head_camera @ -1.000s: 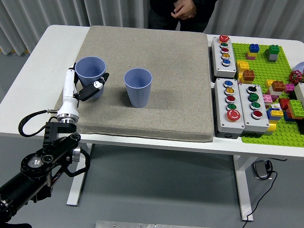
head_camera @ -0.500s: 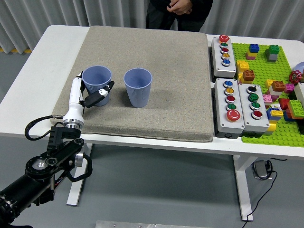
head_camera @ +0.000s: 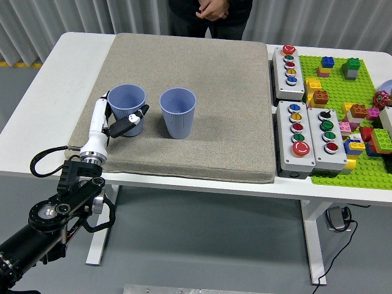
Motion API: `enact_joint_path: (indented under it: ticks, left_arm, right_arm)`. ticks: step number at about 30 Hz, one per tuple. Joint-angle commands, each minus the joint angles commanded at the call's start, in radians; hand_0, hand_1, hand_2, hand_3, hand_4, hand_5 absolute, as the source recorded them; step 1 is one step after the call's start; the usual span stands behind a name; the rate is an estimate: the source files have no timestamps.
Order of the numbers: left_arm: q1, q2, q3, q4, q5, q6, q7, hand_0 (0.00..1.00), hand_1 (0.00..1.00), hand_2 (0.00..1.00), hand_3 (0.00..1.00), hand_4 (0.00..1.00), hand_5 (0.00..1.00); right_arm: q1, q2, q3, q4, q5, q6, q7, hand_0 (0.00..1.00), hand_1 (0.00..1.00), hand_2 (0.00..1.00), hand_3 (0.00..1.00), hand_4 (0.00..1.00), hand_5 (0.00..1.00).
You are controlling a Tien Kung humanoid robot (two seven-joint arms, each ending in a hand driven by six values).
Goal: Pick cup pour cup place
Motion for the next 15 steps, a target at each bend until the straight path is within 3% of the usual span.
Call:
enact_joint_path:
  ticks: [1,15]
  left_arm:
    - [0.000,0.000,0.000,0.000,0.000,-0.001,0.001,0.756,0.758,0.912,0.879,0.948,0.459]
    - [0.036,0.002,-0.022,-0.034,0.041,-0.005,0.009,0.779,0.796,0.956,0.903,0.947,0.450]
  right_arm:
    - [0.000,0.000,0.000,0.000,0.000,0.000,0.000,0.697,0.633,0.595,0.595,0.002,0.259]
    - [-0.006,0.001,0.002,0.000,-0.005,0.002,-0.001,0.698,0.633,0.595,0.595,0.002,0.259]
